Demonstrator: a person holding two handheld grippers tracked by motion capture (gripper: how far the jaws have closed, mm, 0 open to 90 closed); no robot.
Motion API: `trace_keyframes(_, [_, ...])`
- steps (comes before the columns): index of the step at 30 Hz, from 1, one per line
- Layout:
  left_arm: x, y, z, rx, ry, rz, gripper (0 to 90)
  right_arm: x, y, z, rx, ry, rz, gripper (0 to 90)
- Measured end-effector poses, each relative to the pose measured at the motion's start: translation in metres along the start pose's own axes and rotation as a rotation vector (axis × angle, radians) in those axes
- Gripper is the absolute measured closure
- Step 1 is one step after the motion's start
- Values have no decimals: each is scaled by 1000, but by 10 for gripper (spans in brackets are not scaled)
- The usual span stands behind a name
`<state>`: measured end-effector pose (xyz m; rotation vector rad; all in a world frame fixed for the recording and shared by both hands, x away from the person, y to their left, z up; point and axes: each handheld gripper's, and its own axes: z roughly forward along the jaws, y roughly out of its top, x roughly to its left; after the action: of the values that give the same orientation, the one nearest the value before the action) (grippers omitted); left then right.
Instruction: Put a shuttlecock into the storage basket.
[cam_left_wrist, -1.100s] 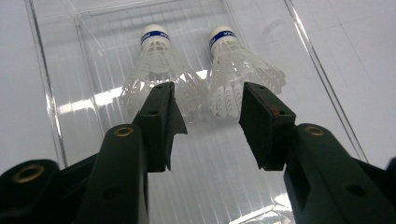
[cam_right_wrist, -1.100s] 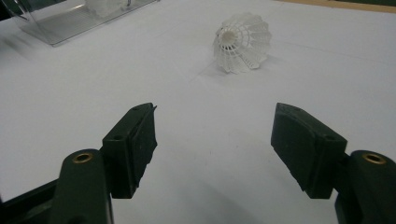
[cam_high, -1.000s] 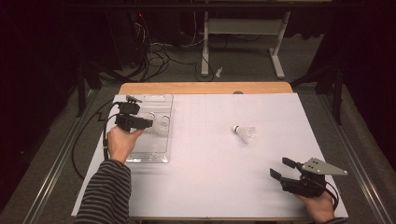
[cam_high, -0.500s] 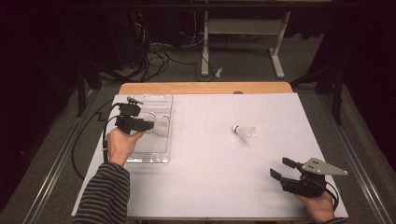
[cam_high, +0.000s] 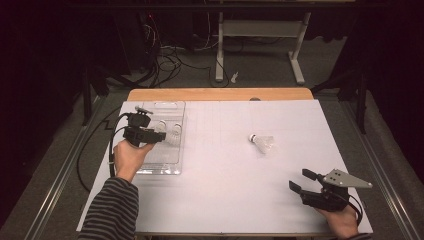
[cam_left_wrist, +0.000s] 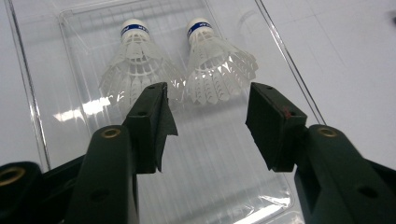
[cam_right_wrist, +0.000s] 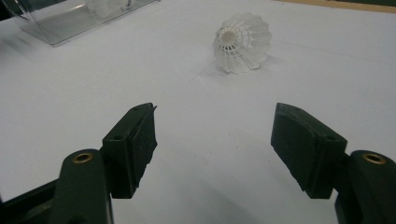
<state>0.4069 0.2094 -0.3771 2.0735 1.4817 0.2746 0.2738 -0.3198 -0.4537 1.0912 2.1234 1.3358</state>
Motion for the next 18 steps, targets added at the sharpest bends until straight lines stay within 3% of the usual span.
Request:
trace_keyframes(9, [-4, -6, -7, -31, 4, 28, 456, 0, 0, 0, 1, -1, -2, 316])
trace_keyframes(18, [-6, -15, -15, -62, -15, 30, 447, 0, 0, 0, 2, -1, -1, 315])
